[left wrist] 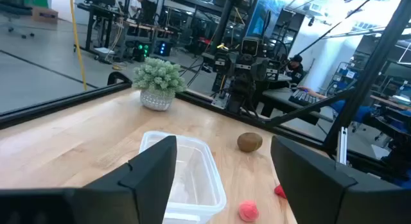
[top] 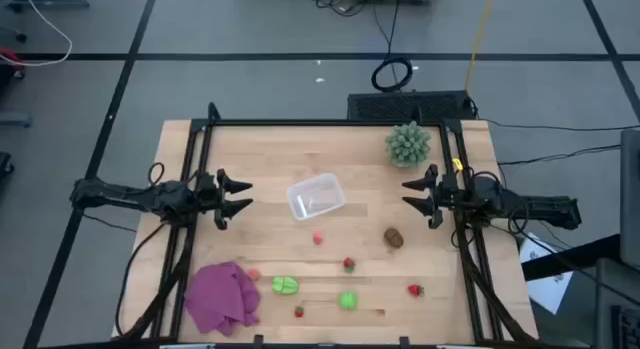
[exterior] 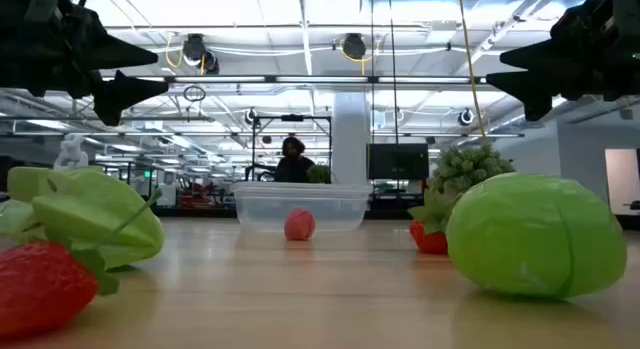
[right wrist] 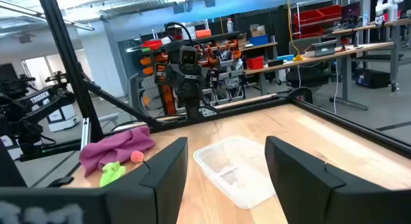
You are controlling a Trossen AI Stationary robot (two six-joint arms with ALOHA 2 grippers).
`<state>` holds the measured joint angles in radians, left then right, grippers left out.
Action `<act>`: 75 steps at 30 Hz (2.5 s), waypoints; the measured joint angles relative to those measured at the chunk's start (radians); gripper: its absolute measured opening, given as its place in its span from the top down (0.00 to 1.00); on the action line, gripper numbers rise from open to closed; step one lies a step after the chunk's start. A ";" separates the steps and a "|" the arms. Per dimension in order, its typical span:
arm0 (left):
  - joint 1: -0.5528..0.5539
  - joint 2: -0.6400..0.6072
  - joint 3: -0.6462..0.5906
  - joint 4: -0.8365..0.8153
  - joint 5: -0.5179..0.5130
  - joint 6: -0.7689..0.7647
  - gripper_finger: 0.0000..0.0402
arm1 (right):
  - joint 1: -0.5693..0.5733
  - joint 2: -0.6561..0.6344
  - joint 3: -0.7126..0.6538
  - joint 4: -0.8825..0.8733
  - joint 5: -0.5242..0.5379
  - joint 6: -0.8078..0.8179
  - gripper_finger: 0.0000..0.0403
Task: Pick and placing Produce into tupperware
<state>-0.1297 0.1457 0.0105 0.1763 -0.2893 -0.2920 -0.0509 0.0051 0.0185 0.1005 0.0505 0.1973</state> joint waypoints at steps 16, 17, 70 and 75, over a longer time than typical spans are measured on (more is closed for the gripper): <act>0.000 0.000 0.000 0.000 0.000 0.000 0.36 | 0.000 0.000 0.000 0.000 0.000 0.000 0.50; 0.000 0.000 0.000 0.000 0.000 0.000 0.36 | 0.000 0.000 0.000 0.000 0.000 0.000 0.50; 0.000 0.000 0.000 0.005 0.000 -0.001 0.36 | 0.000 0.000 0.000 0.000 0.000 0.015 0.50; 0.000 0.000 0.000 0.009 0.000 -0.002 0.36 | 0.000 0.000 0.000 0.000 0.000 0.057 0.50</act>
<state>-0.1298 0.1456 0.0105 0.1856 -0.2897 -0.2943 -0.0508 0.0050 0.0186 0.1009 0.0505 0.2539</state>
